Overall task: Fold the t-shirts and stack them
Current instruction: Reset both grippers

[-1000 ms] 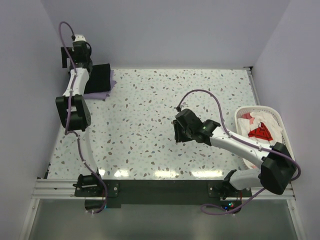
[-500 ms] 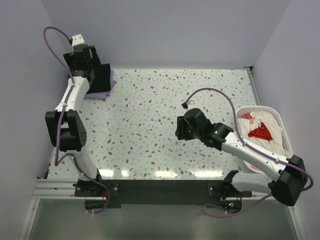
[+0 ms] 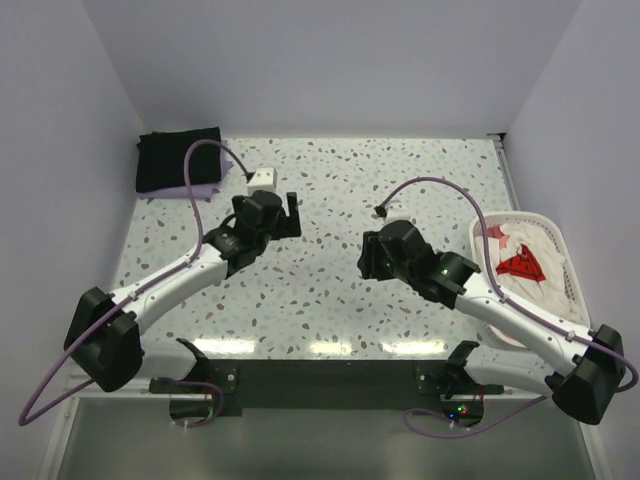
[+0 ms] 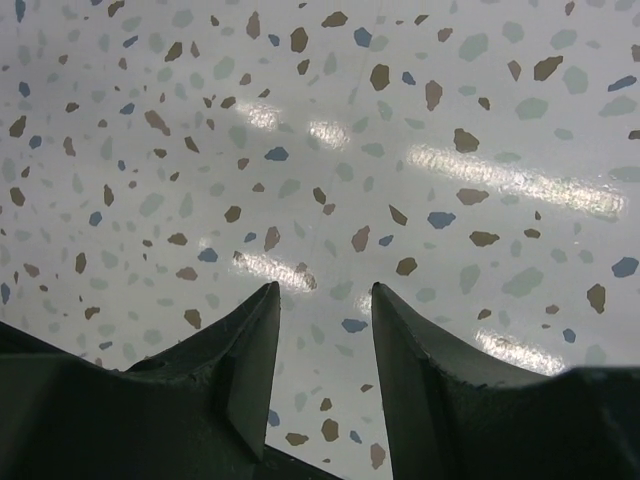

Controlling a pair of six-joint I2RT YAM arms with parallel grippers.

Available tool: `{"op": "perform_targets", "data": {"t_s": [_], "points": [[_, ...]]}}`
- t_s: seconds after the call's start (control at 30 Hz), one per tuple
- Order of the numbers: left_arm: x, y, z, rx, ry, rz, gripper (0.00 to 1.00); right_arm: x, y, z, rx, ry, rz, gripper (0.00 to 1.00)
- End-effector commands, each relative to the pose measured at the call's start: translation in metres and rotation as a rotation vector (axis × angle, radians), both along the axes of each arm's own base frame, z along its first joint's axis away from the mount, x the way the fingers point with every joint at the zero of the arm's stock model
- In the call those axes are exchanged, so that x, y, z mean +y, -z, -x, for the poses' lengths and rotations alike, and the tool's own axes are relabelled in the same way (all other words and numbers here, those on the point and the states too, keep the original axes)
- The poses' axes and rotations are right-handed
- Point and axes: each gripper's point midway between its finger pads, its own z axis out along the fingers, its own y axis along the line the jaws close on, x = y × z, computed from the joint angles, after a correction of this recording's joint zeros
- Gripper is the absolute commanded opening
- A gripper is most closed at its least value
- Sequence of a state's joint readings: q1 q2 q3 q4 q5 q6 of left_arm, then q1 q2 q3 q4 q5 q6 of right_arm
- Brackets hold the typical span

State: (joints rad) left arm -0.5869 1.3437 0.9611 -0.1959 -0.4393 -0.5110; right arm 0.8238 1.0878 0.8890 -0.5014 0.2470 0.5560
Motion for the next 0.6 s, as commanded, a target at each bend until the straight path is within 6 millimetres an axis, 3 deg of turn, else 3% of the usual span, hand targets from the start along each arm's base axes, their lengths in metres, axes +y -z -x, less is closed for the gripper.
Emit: {"op": "perform_targets", "data": {"t_s": [0.0,0.13,0.27,0.57], "points": [[-0.015,-0.003,0.024,-0.014,0.005,0.052,1.00,-0.013,-0.009,-0.006,-0.064,0.048,0.012,0.46],[-0.049,-0.003,0.056,-0.008,0.159,0.047,1.00,-0.020,-0.010,-0.008,-0.077,0.075,0.038,0.46],[-0.068,0.006,0.076,0.048,0.275,-0.010,1.00,-0.029,-0.006,-0.014,-0.093,0.124,0.071,0.46],[-0.078,-0.013,0.081,0.000,0.336,0.060,1.00,-0.031,-0.005,-0.025,-0.100,0.202,0.085,0.45]]}}
